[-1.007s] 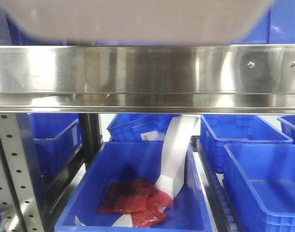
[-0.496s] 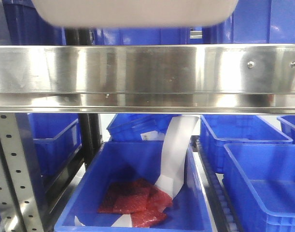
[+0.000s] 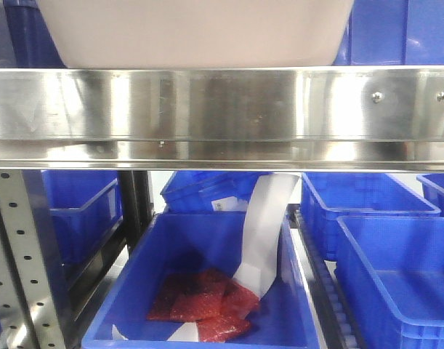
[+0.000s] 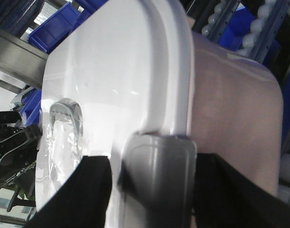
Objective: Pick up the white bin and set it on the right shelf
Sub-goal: 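Push the bin forward onto the upper shelf with both grippers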
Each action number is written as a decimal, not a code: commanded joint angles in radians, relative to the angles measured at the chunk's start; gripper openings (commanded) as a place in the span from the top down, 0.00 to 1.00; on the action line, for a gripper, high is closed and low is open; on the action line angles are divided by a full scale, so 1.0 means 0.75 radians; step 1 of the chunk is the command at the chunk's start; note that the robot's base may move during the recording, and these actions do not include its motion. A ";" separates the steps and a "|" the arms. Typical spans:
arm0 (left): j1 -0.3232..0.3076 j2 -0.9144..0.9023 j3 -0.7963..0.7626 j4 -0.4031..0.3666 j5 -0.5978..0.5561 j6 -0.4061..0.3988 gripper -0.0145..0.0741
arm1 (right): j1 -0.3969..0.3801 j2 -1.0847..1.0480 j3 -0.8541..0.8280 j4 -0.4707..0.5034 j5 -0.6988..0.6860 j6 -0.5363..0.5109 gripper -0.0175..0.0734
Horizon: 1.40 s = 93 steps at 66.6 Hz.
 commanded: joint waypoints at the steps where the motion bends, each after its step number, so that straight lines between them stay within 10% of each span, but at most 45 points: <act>1: -0.018 -0.043 -0.049 -0.144 -0.001 0.018 0.43 | 0.010 -0.039 -0.059 0.176 -0.005 -0.026 0.29; 16: -0.018 -0.043 -0.049 -0.136 -0.120 0.018 0.32 | 0.010 -0.009 -0.059 0.141 -0.046 -0.027 0.12; 57: -0.018 -0.043 -0.049 -0.021 -0.239 0.018 0.38 | -0.060 -0.006 -0.059 0.063 -0.137 -0.029 0.13; 72: -0.018 -0.043 -0.049 0.006 -0.246 0.018 1.00 | -0.060 -0.004 -0.059 -0.026 -0.119 -0.032 0.65; 76: -0.018 -0.043 -0.049 0.006 -0.254 0.018 0.95 | -0.060 -0.003 -0.059 -0.035 -0.137 -0.032 0.78; 93: -0.018 -0.050 -0.049 0.003 -0.268 -0.014 0.97 | -0.060 -0.011 -0.083 -0.051 -0.195 -0.032 0.77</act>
